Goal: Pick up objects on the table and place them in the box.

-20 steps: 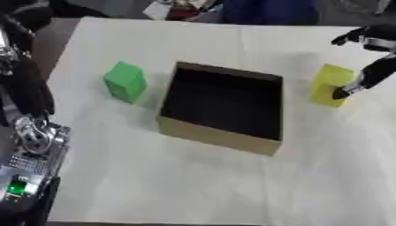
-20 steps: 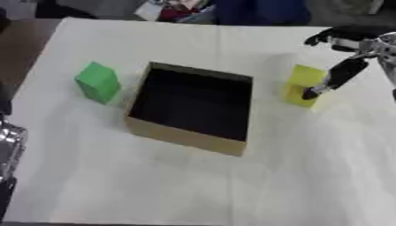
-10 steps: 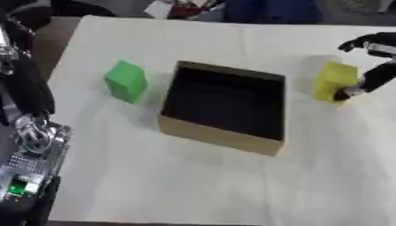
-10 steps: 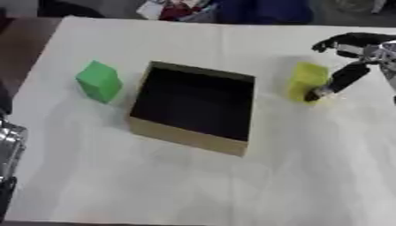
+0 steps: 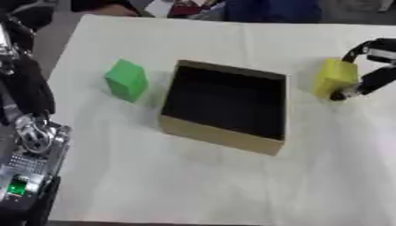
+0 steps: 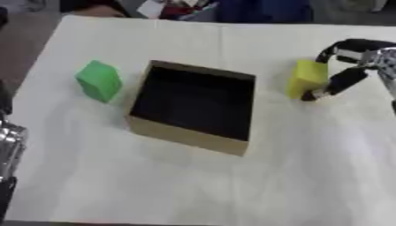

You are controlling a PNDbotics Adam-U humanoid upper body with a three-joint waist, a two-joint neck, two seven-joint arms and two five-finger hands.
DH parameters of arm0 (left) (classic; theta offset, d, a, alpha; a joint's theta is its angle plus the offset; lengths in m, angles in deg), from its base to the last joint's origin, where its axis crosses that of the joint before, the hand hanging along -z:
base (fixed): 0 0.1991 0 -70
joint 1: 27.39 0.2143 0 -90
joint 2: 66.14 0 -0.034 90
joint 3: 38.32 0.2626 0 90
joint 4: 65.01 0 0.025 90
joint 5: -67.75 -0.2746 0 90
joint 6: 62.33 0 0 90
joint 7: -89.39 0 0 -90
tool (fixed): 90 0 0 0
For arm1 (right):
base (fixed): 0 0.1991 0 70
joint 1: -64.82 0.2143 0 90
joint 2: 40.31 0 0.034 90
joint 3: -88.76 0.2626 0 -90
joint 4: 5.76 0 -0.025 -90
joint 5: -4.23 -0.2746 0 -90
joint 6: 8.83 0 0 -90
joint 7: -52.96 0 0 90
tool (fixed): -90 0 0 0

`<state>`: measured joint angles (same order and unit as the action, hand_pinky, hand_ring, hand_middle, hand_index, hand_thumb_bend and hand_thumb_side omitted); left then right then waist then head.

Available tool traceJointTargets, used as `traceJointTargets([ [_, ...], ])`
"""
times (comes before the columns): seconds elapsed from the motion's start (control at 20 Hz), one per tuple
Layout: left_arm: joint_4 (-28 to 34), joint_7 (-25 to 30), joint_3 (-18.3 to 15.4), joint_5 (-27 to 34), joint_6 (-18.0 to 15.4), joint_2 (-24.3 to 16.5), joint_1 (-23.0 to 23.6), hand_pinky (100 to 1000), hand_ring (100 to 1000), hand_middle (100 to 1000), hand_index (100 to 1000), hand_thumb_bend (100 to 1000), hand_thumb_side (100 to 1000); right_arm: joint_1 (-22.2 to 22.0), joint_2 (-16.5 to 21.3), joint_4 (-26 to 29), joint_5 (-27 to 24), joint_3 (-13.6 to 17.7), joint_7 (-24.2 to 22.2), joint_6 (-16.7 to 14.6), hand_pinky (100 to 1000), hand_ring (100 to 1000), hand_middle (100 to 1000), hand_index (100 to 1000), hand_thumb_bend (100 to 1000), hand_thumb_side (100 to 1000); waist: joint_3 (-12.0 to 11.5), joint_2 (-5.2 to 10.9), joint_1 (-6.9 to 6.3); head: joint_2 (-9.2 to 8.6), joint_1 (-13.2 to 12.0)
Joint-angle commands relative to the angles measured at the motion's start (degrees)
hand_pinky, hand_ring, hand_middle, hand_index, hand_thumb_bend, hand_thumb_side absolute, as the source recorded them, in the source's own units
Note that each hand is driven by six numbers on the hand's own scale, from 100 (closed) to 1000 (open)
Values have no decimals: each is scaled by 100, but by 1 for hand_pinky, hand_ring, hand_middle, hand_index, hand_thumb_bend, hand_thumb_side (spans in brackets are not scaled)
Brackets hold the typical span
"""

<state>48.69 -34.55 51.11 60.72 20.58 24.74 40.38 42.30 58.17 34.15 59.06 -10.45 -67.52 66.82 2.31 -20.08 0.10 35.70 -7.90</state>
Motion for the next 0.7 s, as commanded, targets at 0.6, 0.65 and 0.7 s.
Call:
traceJointTargets([
  [0.6, 89, 93, 4, -47, 24, -49, -64, 719, 648, 649, 750, 148, 987, 110, 110, 293, -155, -33, 82, 77, 954, 948, 701, 749, 519, 407, 32, 127, -4, -21, -40],
  [0.65, 89, 98, 2, -48, 26, -48, -64, 718, 648, 648, 750, 148, 986, 116, 108, 308, -185, -35, 74, 89, 952, 945, 693, 745, 499, 362, 36, 129, -3, -20, -41],
  [0.7, 89, 103, 2, -49, 29, -47, -64, 718, 648, 648, 750, 148, 986, 123, 106, 330, -225, -36, 62, 104, 951, 944, 689, 744, 487, 331, 41, 131, -4, -21, -41],
])
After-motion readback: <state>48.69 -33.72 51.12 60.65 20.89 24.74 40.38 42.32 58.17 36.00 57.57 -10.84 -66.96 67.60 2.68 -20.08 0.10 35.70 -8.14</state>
